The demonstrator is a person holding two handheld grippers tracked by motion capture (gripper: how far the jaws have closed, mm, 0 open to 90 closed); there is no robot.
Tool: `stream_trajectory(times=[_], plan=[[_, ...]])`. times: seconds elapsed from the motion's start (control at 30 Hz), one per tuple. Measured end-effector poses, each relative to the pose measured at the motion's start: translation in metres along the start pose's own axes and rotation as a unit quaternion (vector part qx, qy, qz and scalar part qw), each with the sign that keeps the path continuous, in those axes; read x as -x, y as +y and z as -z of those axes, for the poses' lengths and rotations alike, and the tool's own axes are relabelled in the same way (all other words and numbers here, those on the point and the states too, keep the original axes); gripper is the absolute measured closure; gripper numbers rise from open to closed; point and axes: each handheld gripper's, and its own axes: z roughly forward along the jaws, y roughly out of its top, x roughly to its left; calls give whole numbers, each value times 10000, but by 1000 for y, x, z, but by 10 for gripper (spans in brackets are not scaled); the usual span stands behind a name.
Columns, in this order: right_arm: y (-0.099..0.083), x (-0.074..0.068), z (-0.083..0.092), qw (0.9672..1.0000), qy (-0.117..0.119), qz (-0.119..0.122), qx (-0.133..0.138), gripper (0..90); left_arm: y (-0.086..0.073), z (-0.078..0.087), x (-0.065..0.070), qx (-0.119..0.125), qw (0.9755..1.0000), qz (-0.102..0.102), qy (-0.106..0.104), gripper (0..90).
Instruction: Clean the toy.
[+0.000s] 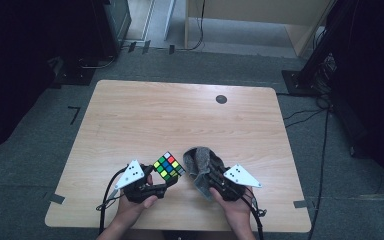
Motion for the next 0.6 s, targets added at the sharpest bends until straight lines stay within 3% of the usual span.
stream_trajectory(times=[0.23,0.4,0.5,0.6], plan=[[12,5,8,9996,-179,113,176,469,5,4,-8,-29,9999,82,120,344],[18,5,12,9992,-201,109,342,386,12,7,-10,2,9998,175,116,344],[19,-2,12,9990,-90,183,386,366,17,9,-9,59,9998,185,110,343],[17,-12,8,9986,260,290,367,381,18,9,-13,142,9990,413,92,343]])
